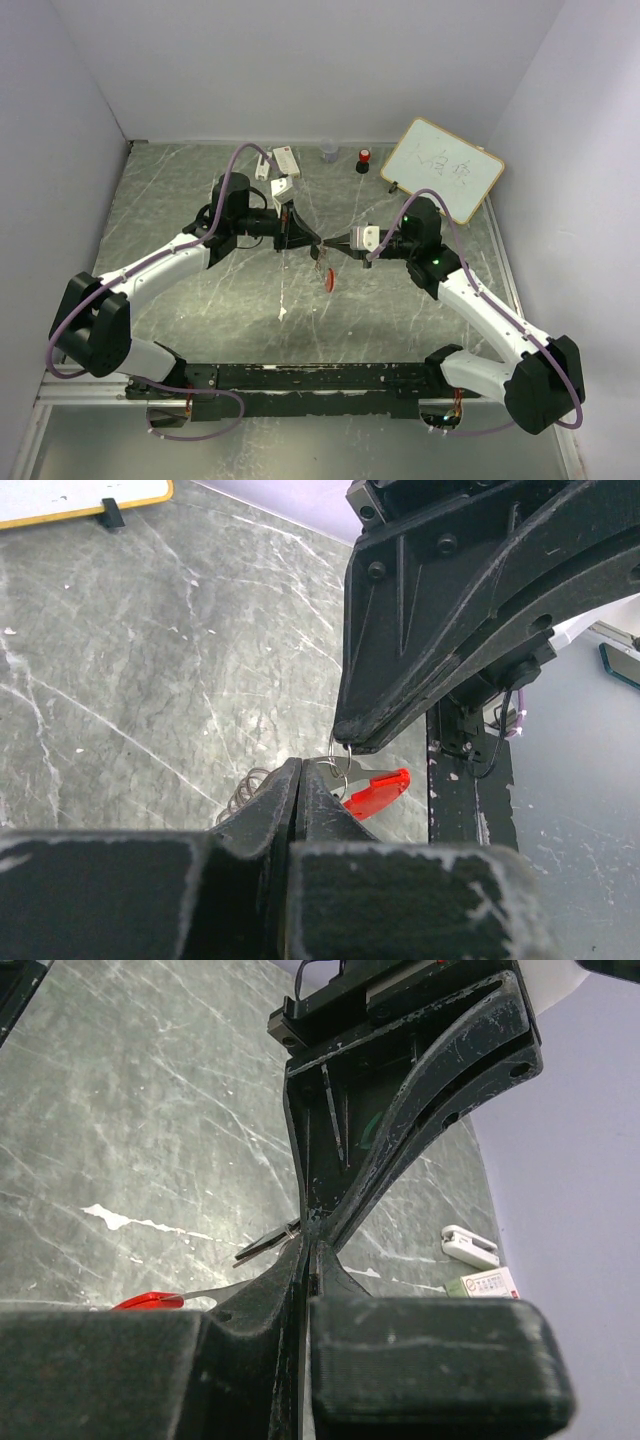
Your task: Put the keys on the keyring
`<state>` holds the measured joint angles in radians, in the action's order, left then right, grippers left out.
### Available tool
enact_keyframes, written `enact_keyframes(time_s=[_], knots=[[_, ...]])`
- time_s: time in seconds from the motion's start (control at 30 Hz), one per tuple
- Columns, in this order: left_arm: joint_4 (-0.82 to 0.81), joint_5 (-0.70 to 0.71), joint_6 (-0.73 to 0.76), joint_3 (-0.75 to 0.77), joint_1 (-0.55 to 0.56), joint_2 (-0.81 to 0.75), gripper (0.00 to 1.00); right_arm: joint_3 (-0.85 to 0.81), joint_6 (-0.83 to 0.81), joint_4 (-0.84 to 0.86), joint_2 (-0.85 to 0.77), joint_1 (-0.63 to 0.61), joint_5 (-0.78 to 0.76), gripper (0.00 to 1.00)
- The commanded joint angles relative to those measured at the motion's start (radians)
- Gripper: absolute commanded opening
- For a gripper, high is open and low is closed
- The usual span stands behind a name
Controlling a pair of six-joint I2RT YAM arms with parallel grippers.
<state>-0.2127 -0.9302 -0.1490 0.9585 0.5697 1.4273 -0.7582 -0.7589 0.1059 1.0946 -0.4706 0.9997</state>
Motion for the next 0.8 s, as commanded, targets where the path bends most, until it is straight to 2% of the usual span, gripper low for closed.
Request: enact_keyframes(time_s=[0.0, 0.77], knots=[[-0.005, 0.024, 0.017, 0.025, 0.008, 0.003, 0.07, 0.007, 0.009, 0.041, -0.024, 0.004, 0.011, 0.0], [0.052, 0.109, 0.07, 0.028, 0.032, -0.014, 0.07, 0.012, 0.034, 0.07, -0.025, 0.004, -0.003, 0.0]])
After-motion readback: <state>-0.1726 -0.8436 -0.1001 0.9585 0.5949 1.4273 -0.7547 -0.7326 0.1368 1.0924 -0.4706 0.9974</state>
